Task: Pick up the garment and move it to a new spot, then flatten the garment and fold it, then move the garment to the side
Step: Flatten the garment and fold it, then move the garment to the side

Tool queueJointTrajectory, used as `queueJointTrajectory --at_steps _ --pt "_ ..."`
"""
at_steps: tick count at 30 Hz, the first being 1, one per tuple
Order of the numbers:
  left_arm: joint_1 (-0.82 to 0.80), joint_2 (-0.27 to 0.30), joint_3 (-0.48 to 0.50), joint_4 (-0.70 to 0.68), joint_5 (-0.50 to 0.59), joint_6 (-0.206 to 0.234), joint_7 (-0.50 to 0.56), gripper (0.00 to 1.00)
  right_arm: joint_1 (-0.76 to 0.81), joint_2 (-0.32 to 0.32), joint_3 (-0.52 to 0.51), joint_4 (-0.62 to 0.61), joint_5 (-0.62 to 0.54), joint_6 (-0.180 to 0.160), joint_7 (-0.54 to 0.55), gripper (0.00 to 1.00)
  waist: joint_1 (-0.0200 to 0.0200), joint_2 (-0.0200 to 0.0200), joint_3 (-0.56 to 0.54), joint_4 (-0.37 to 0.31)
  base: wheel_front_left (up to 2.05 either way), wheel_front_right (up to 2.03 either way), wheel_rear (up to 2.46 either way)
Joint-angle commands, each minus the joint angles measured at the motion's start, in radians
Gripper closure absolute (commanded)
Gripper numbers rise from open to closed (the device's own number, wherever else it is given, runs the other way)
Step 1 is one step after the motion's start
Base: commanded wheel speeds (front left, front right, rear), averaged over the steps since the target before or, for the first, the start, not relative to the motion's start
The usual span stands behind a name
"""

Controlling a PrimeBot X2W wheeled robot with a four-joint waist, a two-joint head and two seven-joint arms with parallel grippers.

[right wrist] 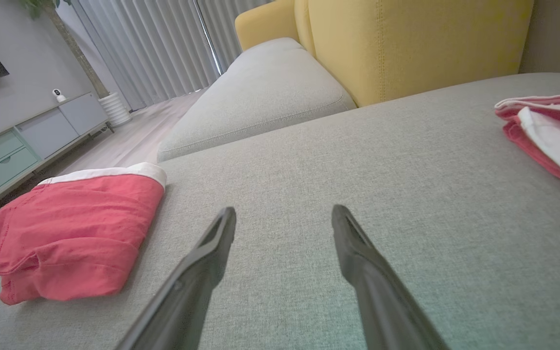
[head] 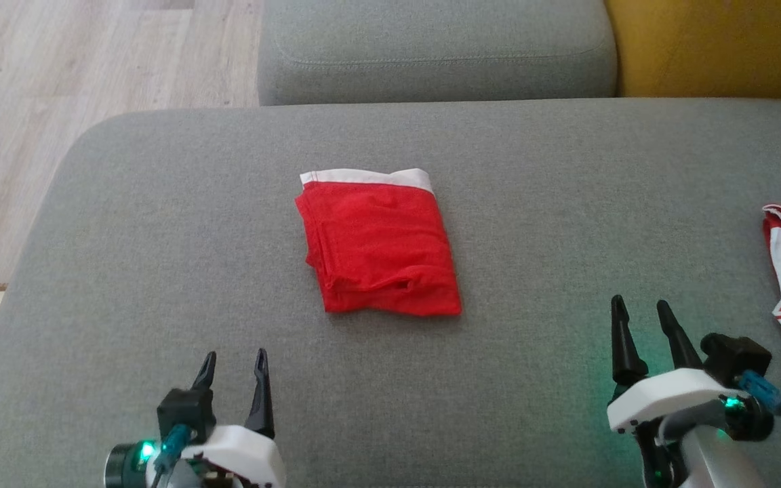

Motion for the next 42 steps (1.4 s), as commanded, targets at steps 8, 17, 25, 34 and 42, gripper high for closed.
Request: queueJointTrajectory --at_steps 8,17,25,34,42 --pt "-0.01 0.009 0.036 -0.039 0.023 0.005 -0.006 0.0 -0.012 0.001 0.039 -0.048 -0.033 0.007 -0.012 0.0 0.0 0.0 -0.004 0.001 0.0 0.0 0.0" --pt "-0.031 0.009 0.032 -0.075 0.028 0.004 -0.006 0.0 -0.028 0.001 0.068 -0.06 -0.036 0.007 -0.012 0.0 0.0 0.0 0.043 0.026 0.0 0.0 0.0" --pt "-0.113 0.009 -0.03 -0.135 0.022 -0.01 -0.006 0.0 -0.155 0.001 0.122 -0.026 -0.08 0.007 -0.012 0.0 0.0 0.0 0.162 0.137 0.0 0.0 0.0" --pt "-0.15 0.009 -0.064 -0.148 0.0 -0.007 -0.006 0.0 -0.324 0.001 0.12 0.137 -0.151 0.007 0.005 0.0 0.0 0.0 0.233 0.259 0.0 0.0 0.0" --pt "-0.156 0.009 -0.069 -0.153 -0.01 -0.004 -0.006 0.0 -0.423 0.001 0.096 0.285 -0.24 0.007 0.056 0.0 0.0 0.0 0.262 0.299 0.0 0.0 0.0"
